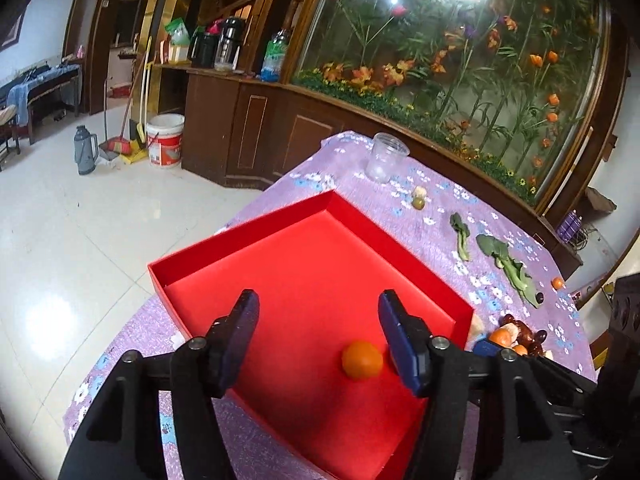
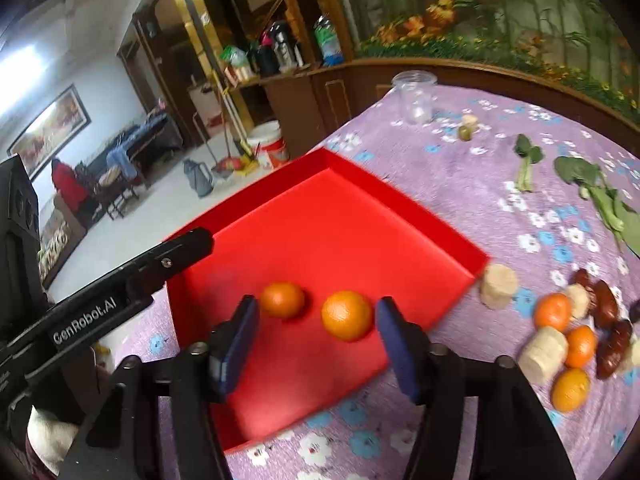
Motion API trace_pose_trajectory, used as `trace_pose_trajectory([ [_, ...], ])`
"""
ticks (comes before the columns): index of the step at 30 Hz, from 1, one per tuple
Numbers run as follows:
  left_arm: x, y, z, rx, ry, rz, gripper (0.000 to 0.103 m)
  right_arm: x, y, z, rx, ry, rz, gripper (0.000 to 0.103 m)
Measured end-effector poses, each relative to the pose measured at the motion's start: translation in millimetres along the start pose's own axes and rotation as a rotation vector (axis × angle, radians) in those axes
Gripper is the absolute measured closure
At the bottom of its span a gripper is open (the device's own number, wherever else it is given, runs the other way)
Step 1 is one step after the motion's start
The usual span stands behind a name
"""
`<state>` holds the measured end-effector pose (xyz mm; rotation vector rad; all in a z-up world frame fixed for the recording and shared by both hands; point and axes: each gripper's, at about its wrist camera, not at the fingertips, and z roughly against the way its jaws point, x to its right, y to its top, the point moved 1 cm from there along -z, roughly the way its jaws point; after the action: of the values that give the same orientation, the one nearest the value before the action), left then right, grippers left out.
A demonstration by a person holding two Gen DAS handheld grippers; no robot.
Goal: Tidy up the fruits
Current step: 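Carry both oranges over the red tray and open both tools to drop them, then move both open tools back to the fruit pile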
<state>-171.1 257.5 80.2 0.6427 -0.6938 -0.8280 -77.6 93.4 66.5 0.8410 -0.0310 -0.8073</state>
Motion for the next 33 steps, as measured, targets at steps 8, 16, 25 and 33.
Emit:
trace_pose_trajectory([
  [8, 30, -3, 14, 0.018, -0.029, -0.061, 0.035, 59, -28, 52, 0.059, -0.068, -0.099, 0.034],
  [16, 77, -17, 7, -0.031, -0.091, -0.14, 0.034, 163, -68, 120, 0.112, -0.208, -0.294, 0.031],
  [25, 169, -62, -28, -0.191, -0.273, -0.341, 0.035, 209, -87, 134, 0.089, -0.247, -0.341, 0.031],
  [33, 199, -84, -60, -0.246, -0.292, -0.421, 0.036, 213, -66, 112, 0.081, -0.259, -0.306, 0.031],
])
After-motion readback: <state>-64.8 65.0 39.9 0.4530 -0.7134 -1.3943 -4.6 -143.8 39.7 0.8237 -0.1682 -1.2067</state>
